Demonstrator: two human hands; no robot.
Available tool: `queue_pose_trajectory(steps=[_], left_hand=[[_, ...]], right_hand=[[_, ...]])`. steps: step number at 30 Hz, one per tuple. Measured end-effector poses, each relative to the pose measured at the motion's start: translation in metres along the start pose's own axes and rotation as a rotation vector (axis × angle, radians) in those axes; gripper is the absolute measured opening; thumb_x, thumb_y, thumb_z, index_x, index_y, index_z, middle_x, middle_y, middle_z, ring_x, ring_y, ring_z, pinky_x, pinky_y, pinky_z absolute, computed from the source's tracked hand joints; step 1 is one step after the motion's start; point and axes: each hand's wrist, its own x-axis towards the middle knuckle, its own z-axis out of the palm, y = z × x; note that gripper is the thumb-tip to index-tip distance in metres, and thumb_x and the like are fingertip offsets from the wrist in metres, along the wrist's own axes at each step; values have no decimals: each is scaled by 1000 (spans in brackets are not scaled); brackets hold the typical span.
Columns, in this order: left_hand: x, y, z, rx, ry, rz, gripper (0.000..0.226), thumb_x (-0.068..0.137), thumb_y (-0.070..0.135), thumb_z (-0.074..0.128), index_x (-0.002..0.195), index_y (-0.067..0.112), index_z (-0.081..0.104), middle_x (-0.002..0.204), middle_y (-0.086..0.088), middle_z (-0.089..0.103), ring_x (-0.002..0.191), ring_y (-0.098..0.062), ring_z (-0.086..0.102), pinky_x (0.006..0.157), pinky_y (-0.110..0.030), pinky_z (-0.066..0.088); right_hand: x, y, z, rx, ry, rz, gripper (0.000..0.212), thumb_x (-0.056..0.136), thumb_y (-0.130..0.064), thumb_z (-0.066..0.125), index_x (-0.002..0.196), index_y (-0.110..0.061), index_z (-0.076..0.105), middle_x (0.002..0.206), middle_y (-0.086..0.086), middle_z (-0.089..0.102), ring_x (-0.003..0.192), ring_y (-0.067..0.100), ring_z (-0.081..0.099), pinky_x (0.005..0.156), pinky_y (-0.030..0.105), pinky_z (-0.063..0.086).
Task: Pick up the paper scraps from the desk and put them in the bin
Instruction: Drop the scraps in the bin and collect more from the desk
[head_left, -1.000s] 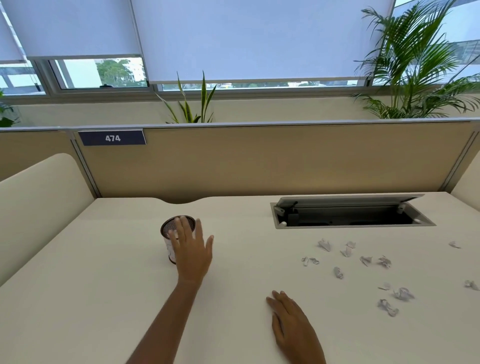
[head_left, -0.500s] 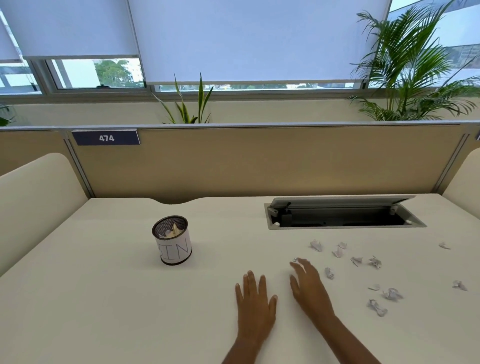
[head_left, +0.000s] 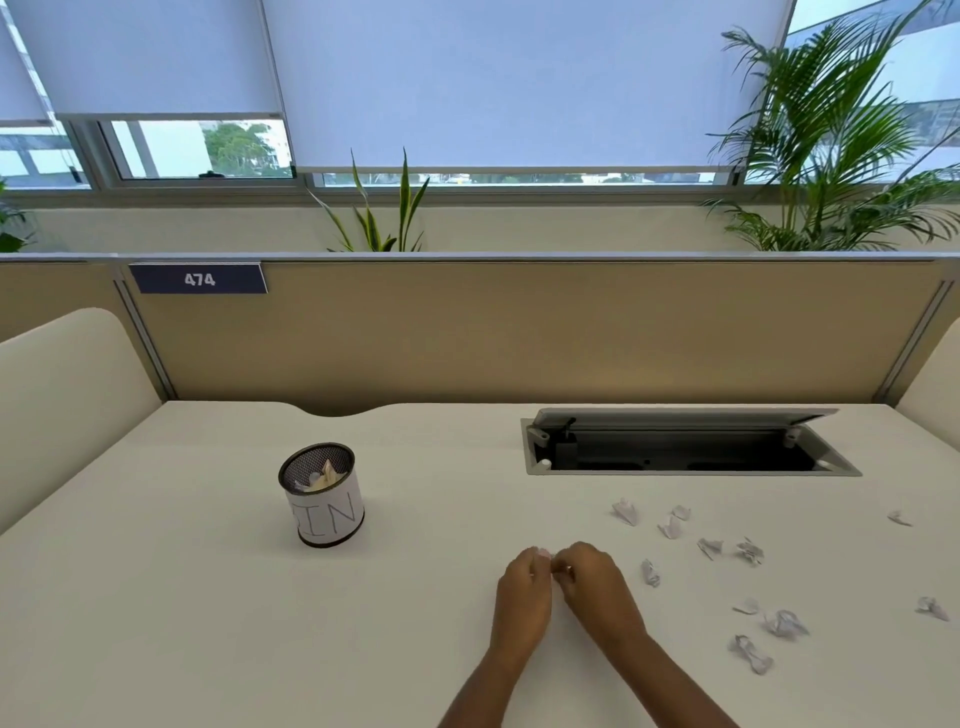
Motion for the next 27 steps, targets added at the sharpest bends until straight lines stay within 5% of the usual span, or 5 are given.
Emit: queue_pose_trajectory(steps=[4, 8, 12, 15, 27], left_hand=[[1, 9, 4, -606, -50, -335, 41, 103, 27, 26, 93, 7, 60, 80, -6, 67, 76, -26, 67, 60, -23, 58], [7, 6, 4, -947, -26, -402, 31, 101, 10, 32, 87, -4, 56, 69, -17, 64, 59, -26, 63, 41, -20, 55], [10, 0, 5, -948, 20, -422, 26, 99, 5, 38, 78, -1, 52, 76, -19, 57, 66, -28, 56, 40, -20, 55], [9, -3, 6, -888, 15, -377, 22, 98, 2, 40, 81, 0, 54, 78, -19, 59, 70, -28, 60, 46, -20, 58], [4, -10, 10, -780, 11, -296, 18, 98, 2, 41, 87, 3, 55, 87, -15, 63, 87, -30, 63, 64, -22, 57]], right_hand=[[-6, -13, -17, 254, -180, -122, 24, 77, 6, 49, 75, -9, 68, 73, -2, 68, 67, 4, 61, 67, 23, 52], [16, 4, -41, 377, -113, -13, 35, 74, 10, 59, 63, -22, 68, 90, 2, 64, 91, 13, 60, 85, 31, 51], [47, 38, -46, 98, 30, 59, 22, 91, -1, 49, 106, -8, 64, 125, 14, 57, 118, 23, 50, 101, 26, 36], [56, 62, -42, -179, -133, 114, 38, 99, -15, 36, 137, -14, 36, 152, 9, 28, 142, 25, 22, 115, 32, 23], [-9, 59, -43, -339, -327, 152, 37, 95, -20, 42, 132, -17, 40, 140, 8, 37, 125, 27, 39, 96, 30, 40]])
